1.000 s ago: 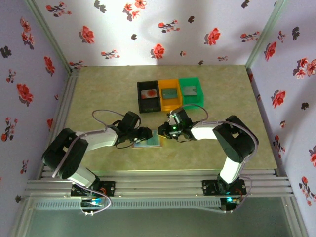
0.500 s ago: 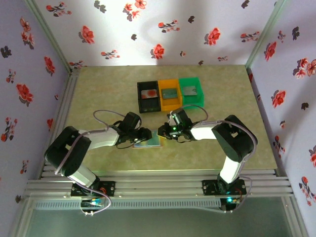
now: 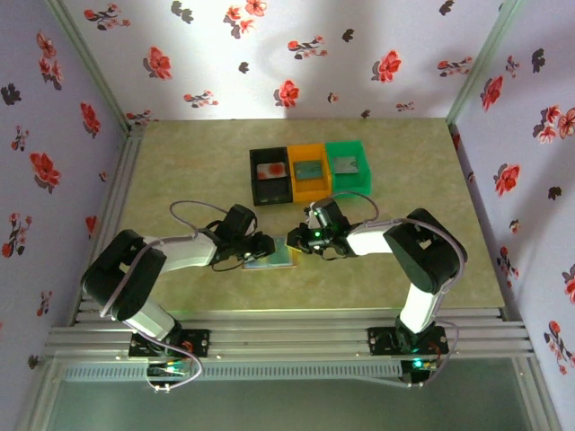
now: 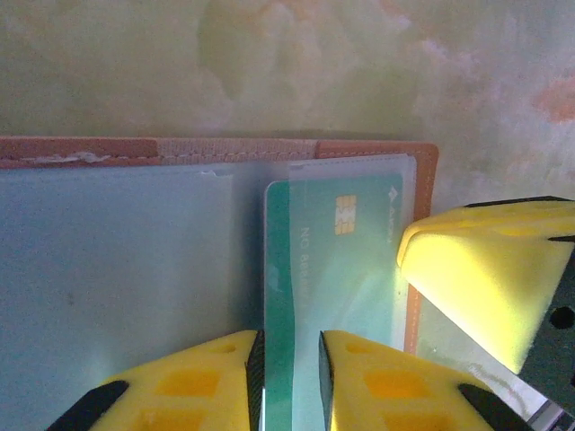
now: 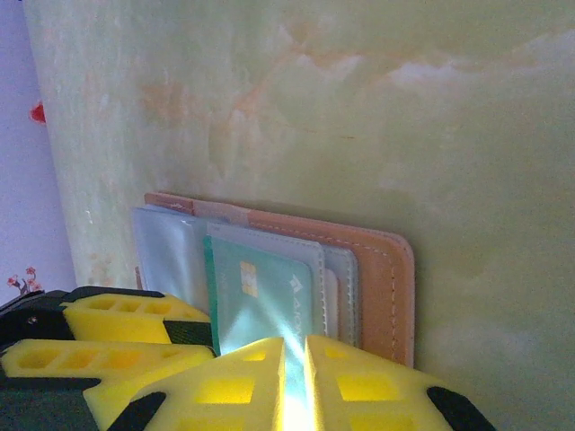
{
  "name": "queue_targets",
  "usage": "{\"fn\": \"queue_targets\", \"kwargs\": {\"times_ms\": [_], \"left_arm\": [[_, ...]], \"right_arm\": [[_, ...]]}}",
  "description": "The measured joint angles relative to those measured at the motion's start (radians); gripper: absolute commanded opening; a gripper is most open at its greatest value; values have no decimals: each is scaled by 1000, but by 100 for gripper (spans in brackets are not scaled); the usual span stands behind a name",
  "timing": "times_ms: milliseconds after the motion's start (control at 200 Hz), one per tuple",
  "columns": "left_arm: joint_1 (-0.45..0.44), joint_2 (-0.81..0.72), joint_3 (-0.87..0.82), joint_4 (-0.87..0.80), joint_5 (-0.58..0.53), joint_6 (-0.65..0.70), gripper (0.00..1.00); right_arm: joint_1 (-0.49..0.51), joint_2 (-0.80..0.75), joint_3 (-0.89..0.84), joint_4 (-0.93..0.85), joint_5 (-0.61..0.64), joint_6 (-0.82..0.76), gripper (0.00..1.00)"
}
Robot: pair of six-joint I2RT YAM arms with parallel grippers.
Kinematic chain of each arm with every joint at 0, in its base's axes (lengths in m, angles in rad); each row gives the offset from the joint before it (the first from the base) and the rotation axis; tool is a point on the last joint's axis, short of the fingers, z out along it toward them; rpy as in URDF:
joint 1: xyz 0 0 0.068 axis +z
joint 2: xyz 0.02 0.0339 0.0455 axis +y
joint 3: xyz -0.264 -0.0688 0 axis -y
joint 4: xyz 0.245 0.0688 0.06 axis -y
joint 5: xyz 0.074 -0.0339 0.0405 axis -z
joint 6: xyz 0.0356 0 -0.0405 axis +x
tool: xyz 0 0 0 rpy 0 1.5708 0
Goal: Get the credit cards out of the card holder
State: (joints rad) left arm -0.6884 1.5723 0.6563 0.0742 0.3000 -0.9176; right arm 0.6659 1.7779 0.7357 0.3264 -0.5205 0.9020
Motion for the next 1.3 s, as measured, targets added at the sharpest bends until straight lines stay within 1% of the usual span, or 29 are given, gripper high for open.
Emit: {"fn": "queue_targets", "kwargs": {"times_ms": [170, 635, 1175, 1215, 1265, 1300], "left_arm": [[0, -1, -8, 13, -1, 0, 20], [0, -25, -59, 77, -1, -5, 14], [0, -65, -118, 176, -4, -27, 12], [0, -65, -121, 182, -3, -27, 9], [0, -65, -123, 188, -4, -35, 0], [0, -65, -124, 193, -3, -40, 0]], "right_arm": [[0, 1, -1, 4, 0, 0, 14], [0, 5, -3, 14, 0, 0, 14], [0, 7, -5, 21, 0, 1, 14], [0, 7, -6, 21, 0, 1, 14], [0, 7, -6, 22, 0, 1, 14], [-1, 7, -6, 22, 2, 1, 14]]}}
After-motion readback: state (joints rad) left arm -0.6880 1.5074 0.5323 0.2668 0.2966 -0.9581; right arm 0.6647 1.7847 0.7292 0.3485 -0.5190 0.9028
